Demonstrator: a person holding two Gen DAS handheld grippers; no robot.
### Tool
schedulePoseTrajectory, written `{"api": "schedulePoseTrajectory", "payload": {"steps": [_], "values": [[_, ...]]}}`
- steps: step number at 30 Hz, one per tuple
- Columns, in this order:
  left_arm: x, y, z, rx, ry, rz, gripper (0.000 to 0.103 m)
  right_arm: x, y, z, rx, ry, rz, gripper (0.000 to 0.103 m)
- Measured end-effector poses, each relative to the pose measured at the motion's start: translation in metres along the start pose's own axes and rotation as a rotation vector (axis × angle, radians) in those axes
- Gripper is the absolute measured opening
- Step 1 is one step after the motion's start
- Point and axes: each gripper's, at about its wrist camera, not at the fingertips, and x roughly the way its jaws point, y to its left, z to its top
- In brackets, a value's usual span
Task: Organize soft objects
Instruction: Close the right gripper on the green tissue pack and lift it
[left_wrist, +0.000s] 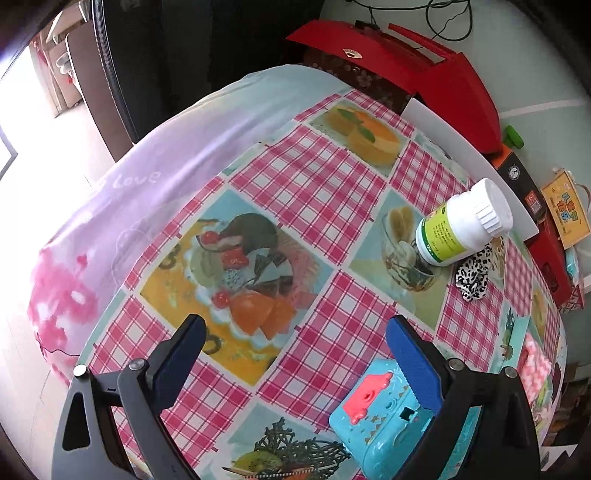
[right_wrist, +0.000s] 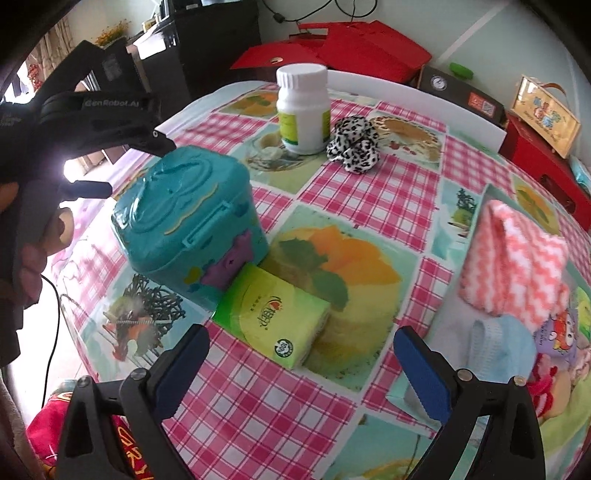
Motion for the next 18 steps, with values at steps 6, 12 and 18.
{"api": "schedulePoseTrajectory", "payload": {"steps": [6, 12, 18], "values": [[0.001, -0.004, -0.001, 0.012, 0.006, -0.01, 0.098, 0.014, 0.006, 0.001, -0.028, 0.031, 0.001, 0.099], [0.002, -0.003, -0.001, 0.006, 0.01, -0.007, 0.098, 0.027, 0.009, 0.006, -0.031, 0.051, 0.026, 0.099], [0.004, -0.004, -0.001, 0.014, 0.01, -0.003, 0.098, 0.035, 0.017, 0.012, -0.065, 0.046, 0.014, 0.087]]}}
